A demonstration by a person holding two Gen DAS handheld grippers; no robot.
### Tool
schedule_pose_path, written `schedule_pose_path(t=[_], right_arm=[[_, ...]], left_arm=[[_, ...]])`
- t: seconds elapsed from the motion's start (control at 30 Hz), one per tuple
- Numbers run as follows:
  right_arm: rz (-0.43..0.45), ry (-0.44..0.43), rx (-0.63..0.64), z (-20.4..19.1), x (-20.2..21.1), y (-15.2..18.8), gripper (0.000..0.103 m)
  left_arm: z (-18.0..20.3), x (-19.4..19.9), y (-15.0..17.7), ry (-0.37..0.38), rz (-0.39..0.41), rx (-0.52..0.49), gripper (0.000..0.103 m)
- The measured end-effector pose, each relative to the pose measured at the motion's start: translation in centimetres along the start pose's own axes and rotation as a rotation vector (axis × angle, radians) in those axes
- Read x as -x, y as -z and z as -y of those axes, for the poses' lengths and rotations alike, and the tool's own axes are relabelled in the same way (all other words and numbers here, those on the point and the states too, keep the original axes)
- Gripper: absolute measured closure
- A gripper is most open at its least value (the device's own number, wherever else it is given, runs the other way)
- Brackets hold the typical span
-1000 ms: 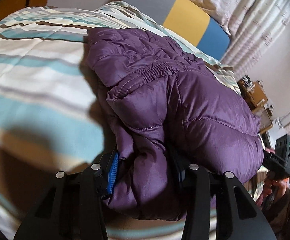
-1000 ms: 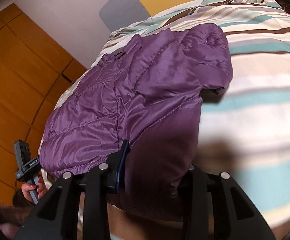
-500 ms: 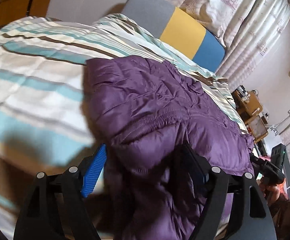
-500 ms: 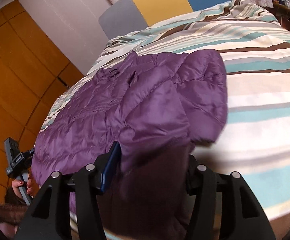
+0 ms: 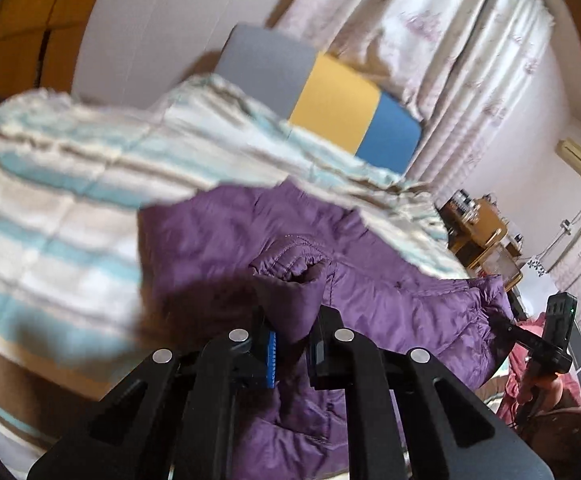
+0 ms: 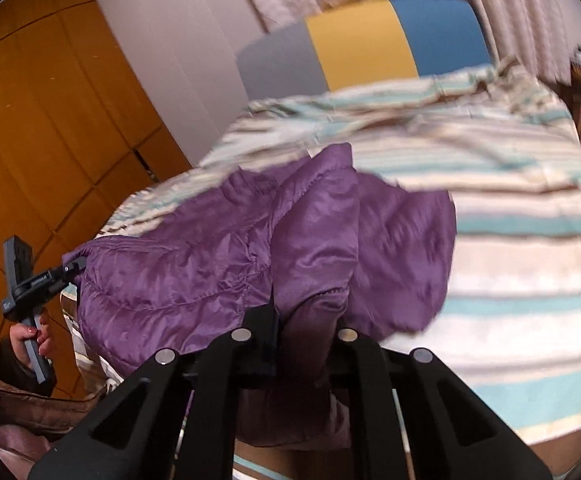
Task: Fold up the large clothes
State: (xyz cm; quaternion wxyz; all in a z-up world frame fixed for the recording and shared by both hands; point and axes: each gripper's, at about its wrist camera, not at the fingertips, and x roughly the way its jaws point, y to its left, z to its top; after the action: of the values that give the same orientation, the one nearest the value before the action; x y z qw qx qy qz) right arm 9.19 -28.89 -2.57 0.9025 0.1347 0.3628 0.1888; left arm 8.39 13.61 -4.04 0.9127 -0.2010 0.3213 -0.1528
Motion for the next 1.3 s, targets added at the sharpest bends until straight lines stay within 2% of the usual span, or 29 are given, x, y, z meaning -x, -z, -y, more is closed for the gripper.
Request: schedule_pose_path(t=[0.23, 0.4, 0.57, 0.7, 0.8, 0.9, 1.03, 1.3], right_arm=[[0.135, 0.003, 0.035, -1.7, 0.0, -5.1, 0.094], [0.182, 0.050, 0.027, -1.4, -3.3, -8.3, 0.094], [0.141, 0.142, 0.001, 0.0, -8.7, -9.4, 0.094], [0.088, 0.223, 0.011, 1.9, -13.2, -8.7, 0.094], [0.065, 0.269, 0.010, 3.1, -15.7, -7.9, 0.094], [0.035, 0.317, 0.022, 4.0, -18.1, -6.9, 0.093], [0.022, 0.341, 0.000, 5.2, -19.9, -5.9, 0.092], [-0.020, 0.366, -0.002, 5.6, -21.3, -5.4, 0.089]], left_arm=[[1.4, -0.7, -5.4, -0.023, 0.140, 0.013, 0.092], [0.6, -4.8, -8.2, -0.122, 0.197, 0.066, 0.092], [-0.9, -10.3, -8.4, -0.236, 0.165, 0.108, 0.092], [-2.1, -14.0, -7.4, -0.334, 0.136, 0.117, 0.092], [-3.2, -15.7, -7.0, -0.378, 0.136, 0.131, 0.092], [-3.7, -16.7, -6.7, -0.413, 0.138, 0.129, 0.092], [-4.0, -17.9, -6.3, -0.449, 0.126, 0.119, 0.092], [-5.8, -20.1, -5.5, -0.441, 0.060, 0.174, 0.092]])
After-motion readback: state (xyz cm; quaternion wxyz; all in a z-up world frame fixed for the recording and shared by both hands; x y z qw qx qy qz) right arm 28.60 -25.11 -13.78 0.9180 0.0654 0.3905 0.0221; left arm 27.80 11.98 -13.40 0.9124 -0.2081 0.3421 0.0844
